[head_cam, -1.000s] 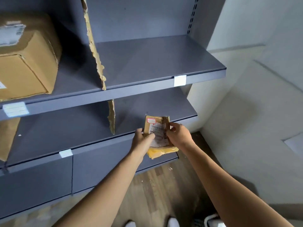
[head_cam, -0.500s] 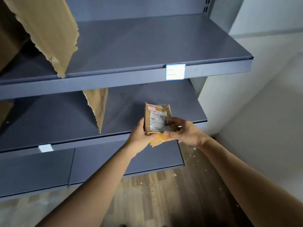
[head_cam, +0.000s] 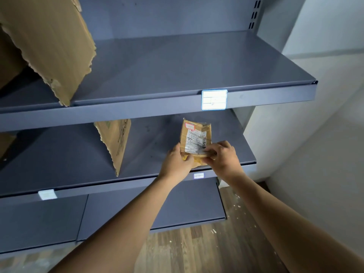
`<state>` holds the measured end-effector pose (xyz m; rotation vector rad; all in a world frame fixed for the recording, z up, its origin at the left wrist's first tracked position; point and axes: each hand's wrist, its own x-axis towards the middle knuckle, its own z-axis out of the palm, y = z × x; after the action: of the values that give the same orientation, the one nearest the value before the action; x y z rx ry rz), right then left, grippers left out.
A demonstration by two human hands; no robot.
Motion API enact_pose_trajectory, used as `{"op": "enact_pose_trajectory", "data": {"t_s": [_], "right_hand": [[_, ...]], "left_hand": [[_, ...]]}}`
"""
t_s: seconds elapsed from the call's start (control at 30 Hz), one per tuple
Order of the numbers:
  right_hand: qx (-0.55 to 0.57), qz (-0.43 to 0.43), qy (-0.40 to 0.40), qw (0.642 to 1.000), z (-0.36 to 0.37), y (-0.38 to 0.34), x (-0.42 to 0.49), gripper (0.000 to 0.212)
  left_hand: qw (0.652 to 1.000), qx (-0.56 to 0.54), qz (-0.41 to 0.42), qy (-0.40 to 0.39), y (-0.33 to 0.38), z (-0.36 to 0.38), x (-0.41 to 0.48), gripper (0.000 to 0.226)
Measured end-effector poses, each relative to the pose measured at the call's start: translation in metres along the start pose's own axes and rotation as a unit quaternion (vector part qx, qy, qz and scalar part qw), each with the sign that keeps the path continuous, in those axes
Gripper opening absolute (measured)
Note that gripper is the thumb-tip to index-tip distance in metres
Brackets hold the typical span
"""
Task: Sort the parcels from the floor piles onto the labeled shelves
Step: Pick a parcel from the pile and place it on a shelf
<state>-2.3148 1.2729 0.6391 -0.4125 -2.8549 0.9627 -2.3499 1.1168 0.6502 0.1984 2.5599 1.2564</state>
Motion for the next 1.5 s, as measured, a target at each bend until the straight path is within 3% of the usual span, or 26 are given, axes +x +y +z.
{"op": "enact_pose_trajectory", "data": {"t_s": [0.23, 0.37, 0.43, 0.53, 0.67, 0.83, 0.93, 1.07, 1.13, 1.23, 1.4, 1.5], "right_hand": [[0.048, 0.007, 0.006, 0.999, -0.001, 0.002, 0.021, 0.028], [0.205, 0.059, 0.007, 0.977, -0.005, 0.008, 0.03, 0.02], [0.272, 0.107, 0.006, 0.956, -0.002, 0.012, 0.039, 0.024], [0.242, 0.135, -0.02, 0.961, 0.009, 0.023, 0.056, 0.039], [0.307, 0.166, -0.101, 0.932, 0.018, 0.023, 0.071, 0.022], [0.351, 0.162, -0.133, 0.913, 0.017, 0.021, 0.073, 0.005], [0.334, 0.168, -0.158, 0.914, 0.011, 0.017, 0.074, 0.024], [0.346, 0.2, -0.175, 0.9, 0.001, 0.012, 0.087, 0.019], [0.314, 0.209, -0.151, 0.914, 0.008, 0.013, 0.092, 0.032], [0.271, 0.221, -0.086, 0.933, 0.018, 0.016, 0.095, 0.022], [0.316, 0.222, -0.097, 0.917, 0.016, 0.025, 0.105, 0.02], [0.257, 0.191, -0.086, 0.944, 0.013, 0.023, 0.108, 0.025]], "left_hand": [[1.0, -0.012, -0.025, -0.013, 0.011, -0.003, 0.022, 0.035], [0.996, -0.046, -0.062, 0.035, 0.005, -0.006, 0.041, 0.02], [0.994, -0.052, -0.084, 0.043, 0.002, -0.004, 0.053, 0.026], [0.99, -0.095, -0.1, 0.022, 0.0, 0.001, 0.068, 0.031], [0.987, -0.134, -0.08, -0.039, 0.001, 0.012, 0.071, 0.035], [0.971, -0.226, -0.083, 0.007, 0.001, 0.028, 0.067, 0.038], [0.969, -0.225, -0.097, 0.002, 0.003, 0.028, 0.066, 0.031], [0.975, -0.202, -0.089, 0.002, 0.006, 0.023, 0.071, 0.032], [0.975, -0.202, -0.092, 0.0, 0.007, 0.024, 0.071, 0.033], [0.976, -0.196, -0.091, 0.002, 0.005, 0.032, 0.07, 0.034], [0.978, -0.193, -0.078, 0.001, 0.005, 0.036, 0.073, 0.041], [0.978, -0.199, -0.057, 0.028, 0.001, 0.032, 0.072, 0.04]]}}
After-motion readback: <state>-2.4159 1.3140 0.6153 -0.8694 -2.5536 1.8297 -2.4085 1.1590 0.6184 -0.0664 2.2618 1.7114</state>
